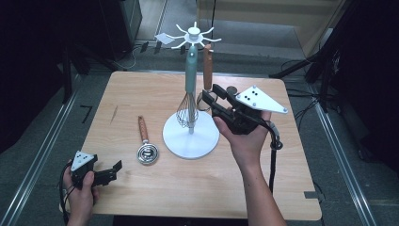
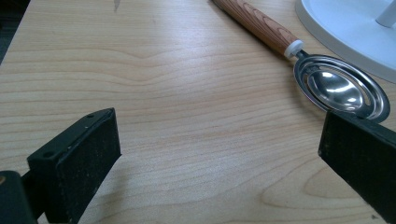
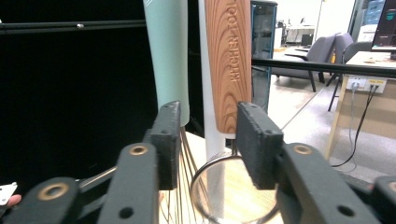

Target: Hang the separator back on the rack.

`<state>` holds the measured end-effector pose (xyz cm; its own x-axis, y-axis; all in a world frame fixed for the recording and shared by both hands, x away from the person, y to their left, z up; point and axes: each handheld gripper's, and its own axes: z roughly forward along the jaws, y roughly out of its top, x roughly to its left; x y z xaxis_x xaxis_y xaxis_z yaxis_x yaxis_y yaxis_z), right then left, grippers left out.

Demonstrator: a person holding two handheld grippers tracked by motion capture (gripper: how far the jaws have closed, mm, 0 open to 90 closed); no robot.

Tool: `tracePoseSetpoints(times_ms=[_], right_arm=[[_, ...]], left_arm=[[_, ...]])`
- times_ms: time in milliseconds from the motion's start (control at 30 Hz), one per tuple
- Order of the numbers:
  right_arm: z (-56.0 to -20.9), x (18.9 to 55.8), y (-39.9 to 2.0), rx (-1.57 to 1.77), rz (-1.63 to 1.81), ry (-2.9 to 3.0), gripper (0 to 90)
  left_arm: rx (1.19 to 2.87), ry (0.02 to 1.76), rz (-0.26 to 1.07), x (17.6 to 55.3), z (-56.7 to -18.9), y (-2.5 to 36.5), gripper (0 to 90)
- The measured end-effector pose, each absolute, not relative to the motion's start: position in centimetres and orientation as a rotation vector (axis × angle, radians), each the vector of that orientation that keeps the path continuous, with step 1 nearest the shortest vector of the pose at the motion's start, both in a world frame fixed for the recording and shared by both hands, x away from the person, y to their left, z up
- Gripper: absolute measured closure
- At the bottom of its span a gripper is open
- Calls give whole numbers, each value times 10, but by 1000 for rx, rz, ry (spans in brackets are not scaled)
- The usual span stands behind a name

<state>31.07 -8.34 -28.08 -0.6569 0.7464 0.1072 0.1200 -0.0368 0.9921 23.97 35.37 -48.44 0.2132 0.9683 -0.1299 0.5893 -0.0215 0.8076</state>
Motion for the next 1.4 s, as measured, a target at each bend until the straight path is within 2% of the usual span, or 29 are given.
tracePoseSetpoints(times_ms=[233,267,633,1400], right_arm=[[-276,314,-86,913,1706,1702,892],[-275,315,-86,921,1695,1688,900],[-261,330,-83,877,1706,1596,900],[-222,333,-81,808,1784,1536,900]], left_arm=[[1707,1470,612,240,-484,354,0],[1706,1471,612,240,-484,354,0],[1699,1468,609,240,-485,354,0],[1708,1467,606,240,-484,354,0]])
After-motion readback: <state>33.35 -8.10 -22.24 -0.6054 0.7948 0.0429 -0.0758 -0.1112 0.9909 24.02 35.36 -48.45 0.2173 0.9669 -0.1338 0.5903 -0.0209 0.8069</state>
